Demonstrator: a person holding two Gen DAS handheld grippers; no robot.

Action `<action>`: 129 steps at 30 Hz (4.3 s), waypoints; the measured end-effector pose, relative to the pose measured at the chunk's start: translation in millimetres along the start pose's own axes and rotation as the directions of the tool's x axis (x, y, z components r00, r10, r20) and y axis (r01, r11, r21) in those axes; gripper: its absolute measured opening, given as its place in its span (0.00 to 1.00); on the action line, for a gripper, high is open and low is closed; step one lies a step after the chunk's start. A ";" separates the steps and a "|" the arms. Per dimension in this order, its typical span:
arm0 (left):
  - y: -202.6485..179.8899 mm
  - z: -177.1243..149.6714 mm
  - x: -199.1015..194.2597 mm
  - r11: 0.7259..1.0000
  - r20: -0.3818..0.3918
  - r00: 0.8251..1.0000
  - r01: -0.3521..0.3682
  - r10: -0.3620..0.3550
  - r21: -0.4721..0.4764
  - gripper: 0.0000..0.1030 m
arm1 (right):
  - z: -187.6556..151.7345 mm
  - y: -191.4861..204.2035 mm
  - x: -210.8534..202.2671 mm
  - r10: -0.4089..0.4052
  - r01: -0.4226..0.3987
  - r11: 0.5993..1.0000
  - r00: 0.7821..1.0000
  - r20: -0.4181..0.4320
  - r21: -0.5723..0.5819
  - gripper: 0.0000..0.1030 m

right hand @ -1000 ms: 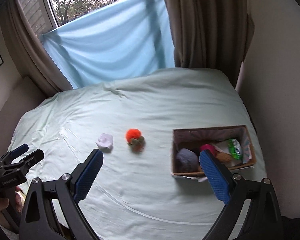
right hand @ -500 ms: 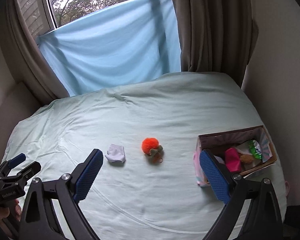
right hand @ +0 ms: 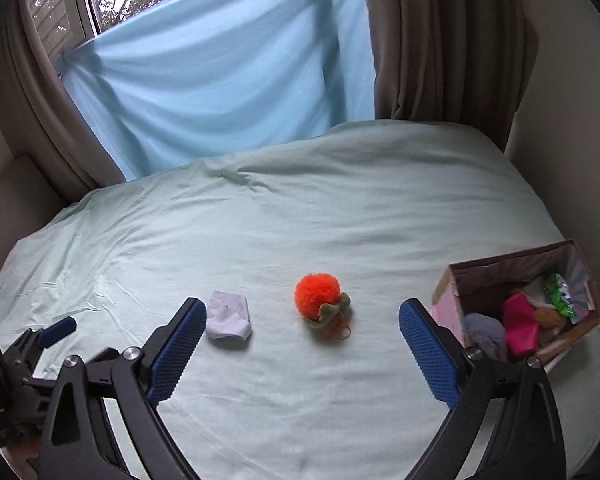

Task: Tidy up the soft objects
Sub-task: 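Lift both open tools away from the box toward the lilac sock and pompom, then grasp the lilac sock with the left tool while the right tool grasps the orange pompom, then carry the lilac sock and orange pompom over the box and release both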

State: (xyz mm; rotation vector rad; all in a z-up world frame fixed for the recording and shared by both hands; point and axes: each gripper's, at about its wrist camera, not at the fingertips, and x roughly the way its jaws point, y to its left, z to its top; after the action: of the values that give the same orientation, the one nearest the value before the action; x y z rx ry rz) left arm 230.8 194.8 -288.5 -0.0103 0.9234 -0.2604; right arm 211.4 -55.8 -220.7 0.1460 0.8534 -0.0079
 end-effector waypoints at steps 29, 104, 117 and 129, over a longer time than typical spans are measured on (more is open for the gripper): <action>-7.6 -26.9 251.9 0.997 -0.159 0.984 -0.069 0.074 0.038 0.85 | -43.9 -14.9 250.0 -0.030 0.016 0.995 0.987 -0.157 -0.094 0.71; -410.5 97.0 -6.7 0.986 -0.040 0.987 0.153 -0.156 -0.062 0.15 | 37.9 -318.5 -111.2 0.042 -0.042 0.999 0.997 -0.060 0.005 0.36; -456.4 101.6 123.3 0.985 -0.294 0.945 0.165 -0.145 0.044 0.15 | 28.8 -383.4 -21.6 0.074 -0.052 0.993 0.972 -0.224 0.105 0.36; -457.2 84.6 189.9 0.983 -0.454 0.886 0.156 -0.098 0.093 0.15 | -0.9 -392.9 40.5 0.042 -0.033 0.999 0.932 -0.360 0.030 0.36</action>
State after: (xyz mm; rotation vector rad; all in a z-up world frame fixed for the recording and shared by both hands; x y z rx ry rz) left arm 307.0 -299.7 -331.8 0.1118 1.3688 -0.4566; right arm 211.7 -442.5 -300.9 0.1889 1.2192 0.0465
